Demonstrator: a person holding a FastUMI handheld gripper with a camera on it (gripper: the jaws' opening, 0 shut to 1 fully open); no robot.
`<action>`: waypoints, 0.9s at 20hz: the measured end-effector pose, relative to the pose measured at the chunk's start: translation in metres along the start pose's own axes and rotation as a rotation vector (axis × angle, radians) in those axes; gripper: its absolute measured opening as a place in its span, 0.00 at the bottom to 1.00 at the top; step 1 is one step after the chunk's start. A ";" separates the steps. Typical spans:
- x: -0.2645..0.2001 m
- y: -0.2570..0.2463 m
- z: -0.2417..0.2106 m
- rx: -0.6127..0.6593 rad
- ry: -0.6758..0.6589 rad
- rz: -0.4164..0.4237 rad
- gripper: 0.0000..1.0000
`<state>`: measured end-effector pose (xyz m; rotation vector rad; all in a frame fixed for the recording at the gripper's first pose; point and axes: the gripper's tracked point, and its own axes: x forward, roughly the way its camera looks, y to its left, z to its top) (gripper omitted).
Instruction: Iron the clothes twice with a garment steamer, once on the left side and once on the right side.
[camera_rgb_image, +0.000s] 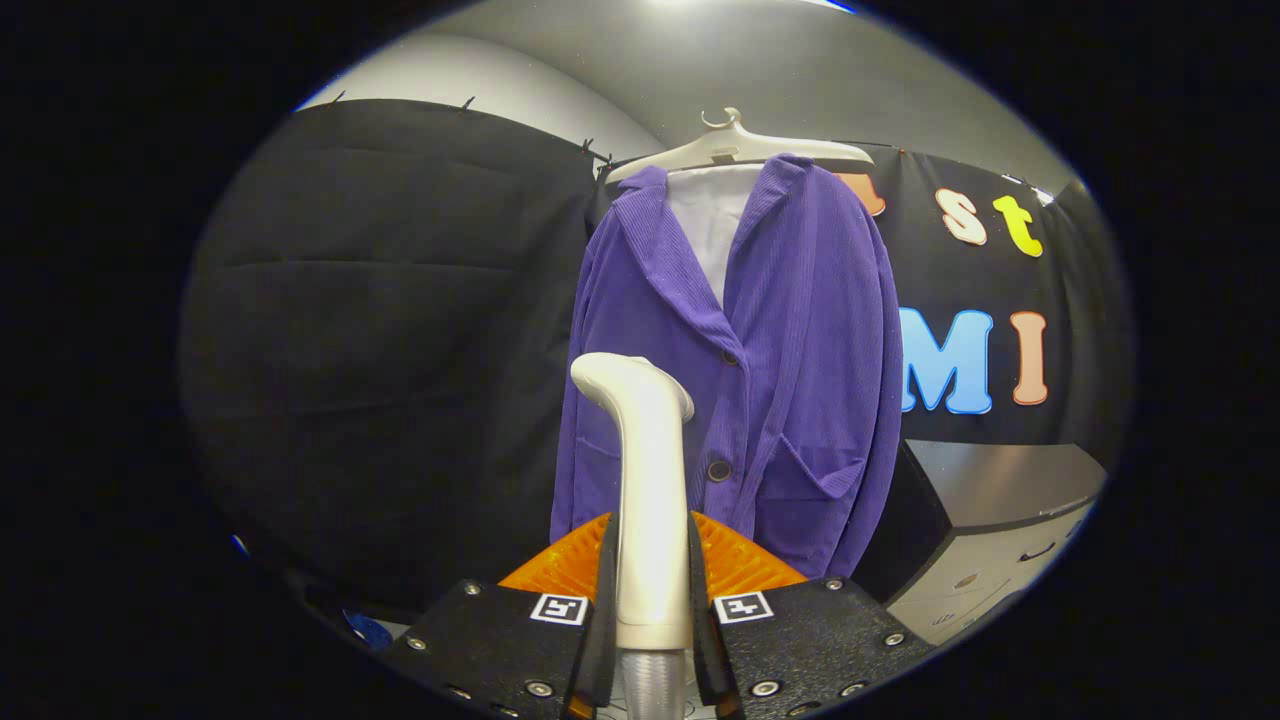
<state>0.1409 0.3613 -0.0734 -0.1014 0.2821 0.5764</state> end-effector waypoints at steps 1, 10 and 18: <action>-0.001 0.000 -0.009 0.005 0.017 0.000 0.31; -0.004 -0.005 -0.079 -0.005 0.139 0.002 0.32; -0.012 0.008 -0.131 -0.018 0.220 0.062 0.32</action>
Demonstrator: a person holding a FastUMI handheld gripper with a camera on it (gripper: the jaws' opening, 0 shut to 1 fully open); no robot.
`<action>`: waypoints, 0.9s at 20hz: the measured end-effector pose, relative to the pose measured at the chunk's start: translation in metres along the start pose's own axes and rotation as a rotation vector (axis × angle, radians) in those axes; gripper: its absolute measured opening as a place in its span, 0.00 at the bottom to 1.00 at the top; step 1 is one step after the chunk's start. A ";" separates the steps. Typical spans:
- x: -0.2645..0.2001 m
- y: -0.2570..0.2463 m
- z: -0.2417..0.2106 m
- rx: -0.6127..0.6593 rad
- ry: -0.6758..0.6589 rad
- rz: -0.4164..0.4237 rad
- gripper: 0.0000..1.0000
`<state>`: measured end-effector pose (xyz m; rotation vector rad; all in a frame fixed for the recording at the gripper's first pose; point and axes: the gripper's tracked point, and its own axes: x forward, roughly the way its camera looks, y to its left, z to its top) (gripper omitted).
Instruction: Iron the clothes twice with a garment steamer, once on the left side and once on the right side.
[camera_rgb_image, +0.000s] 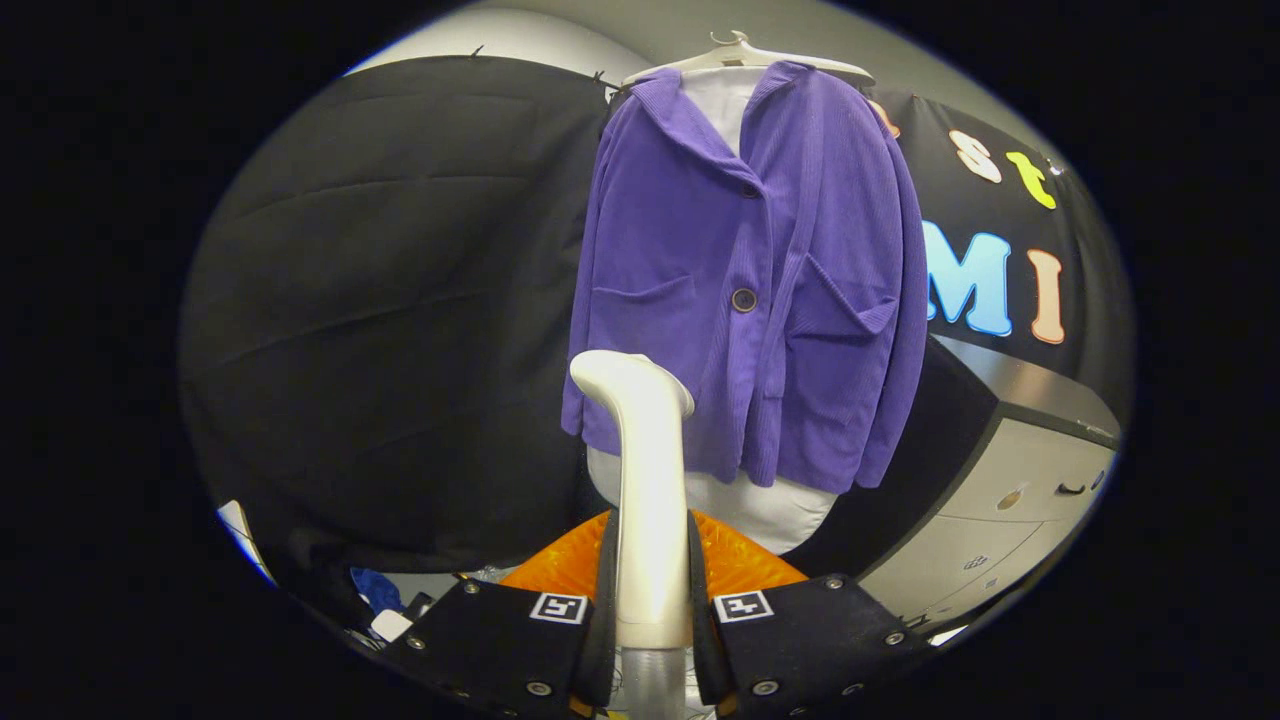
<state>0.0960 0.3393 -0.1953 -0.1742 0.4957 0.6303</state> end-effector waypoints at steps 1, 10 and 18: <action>-0.002 0.001 -0.005 0.000 0.010 0.003 0.32; -0.047 -0.008 -0.034 0.140 0.020 0.005 0.32; -0.142 -0.093 0.039 0.224 -0.177 -0.118 0.31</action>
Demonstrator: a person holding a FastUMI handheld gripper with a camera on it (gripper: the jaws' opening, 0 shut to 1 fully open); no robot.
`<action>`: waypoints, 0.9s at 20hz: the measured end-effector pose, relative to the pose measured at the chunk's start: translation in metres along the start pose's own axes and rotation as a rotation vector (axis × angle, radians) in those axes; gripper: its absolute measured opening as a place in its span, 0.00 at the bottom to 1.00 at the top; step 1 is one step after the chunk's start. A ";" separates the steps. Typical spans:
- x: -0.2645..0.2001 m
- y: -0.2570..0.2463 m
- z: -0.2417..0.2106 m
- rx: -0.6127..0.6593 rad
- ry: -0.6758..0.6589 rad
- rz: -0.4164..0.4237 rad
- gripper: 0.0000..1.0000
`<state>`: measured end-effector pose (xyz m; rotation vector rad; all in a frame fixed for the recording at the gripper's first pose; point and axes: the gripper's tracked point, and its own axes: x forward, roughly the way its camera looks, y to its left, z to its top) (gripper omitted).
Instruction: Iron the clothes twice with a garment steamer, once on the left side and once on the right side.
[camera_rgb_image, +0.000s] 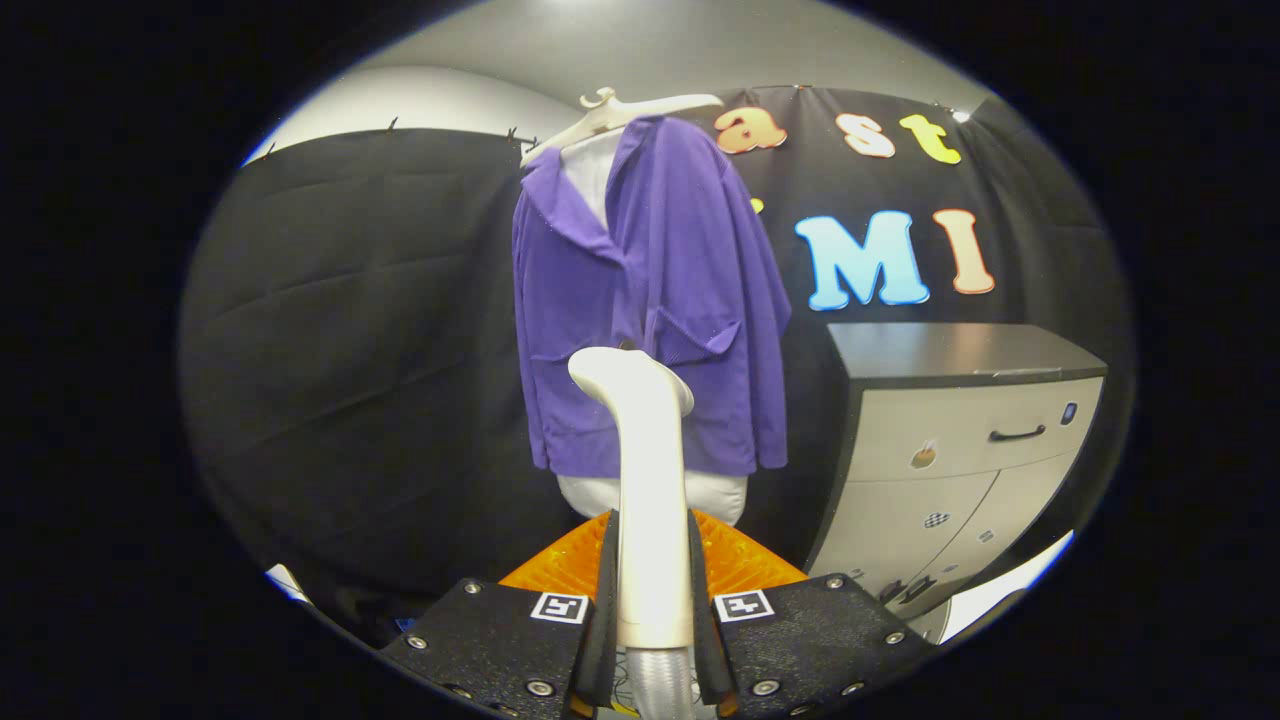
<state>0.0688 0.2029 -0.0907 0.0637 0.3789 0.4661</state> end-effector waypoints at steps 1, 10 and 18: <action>-0.009 -0.007 0.013 0.001 -0.032 -0.014 0.32; -0.076 -0.066 0.085 0.038 -0.247 -0.149 0.32; -0.107 -0.100 0.098 0.092 -0.327 -0.256 0.31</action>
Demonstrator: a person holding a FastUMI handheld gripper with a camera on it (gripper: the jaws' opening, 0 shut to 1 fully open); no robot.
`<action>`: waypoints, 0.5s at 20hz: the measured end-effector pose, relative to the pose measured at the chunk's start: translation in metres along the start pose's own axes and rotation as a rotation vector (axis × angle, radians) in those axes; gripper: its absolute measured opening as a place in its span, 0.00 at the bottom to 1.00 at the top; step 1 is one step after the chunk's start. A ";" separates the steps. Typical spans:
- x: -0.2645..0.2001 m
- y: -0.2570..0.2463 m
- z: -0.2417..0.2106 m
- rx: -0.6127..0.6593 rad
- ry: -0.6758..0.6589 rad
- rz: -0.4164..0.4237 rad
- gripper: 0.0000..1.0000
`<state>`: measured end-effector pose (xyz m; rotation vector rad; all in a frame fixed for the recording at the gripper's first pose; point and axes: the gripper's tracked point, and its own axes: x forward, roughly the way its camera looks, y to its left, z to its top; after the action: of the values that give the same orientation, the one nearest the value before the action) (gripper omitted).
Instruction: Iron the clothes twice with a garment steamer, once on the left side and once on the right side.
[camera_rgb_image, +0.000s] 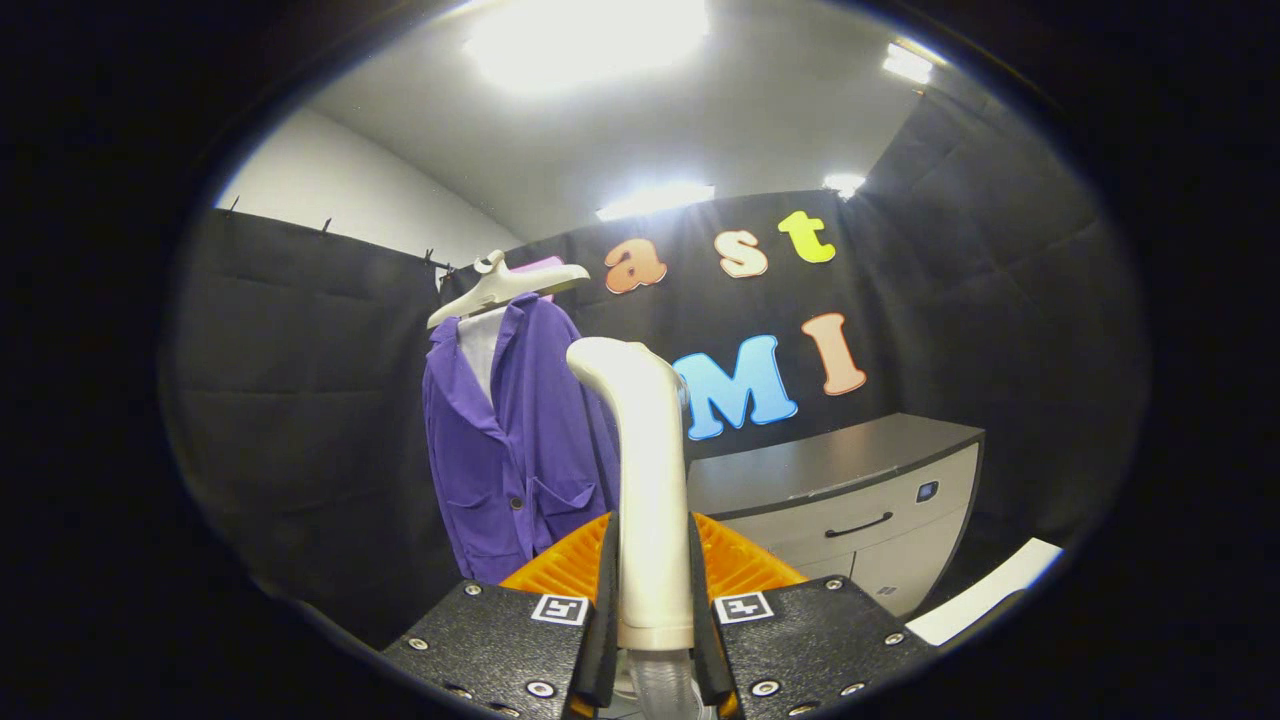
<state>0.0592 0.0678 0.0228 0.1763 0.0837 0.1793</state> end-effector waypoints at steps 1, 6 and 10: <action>-0.001 -0.002 0.001 0.004 0.008 -0.005 0.31; 0.000 -0.006 0.004 -0.016 0.021 -0.001 0.31; 0.003 -0.006 0.003 -0.021 0.035 0.010 0.32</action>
<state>0.0633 0.0621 0.0240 0.1521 0.1157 0.1930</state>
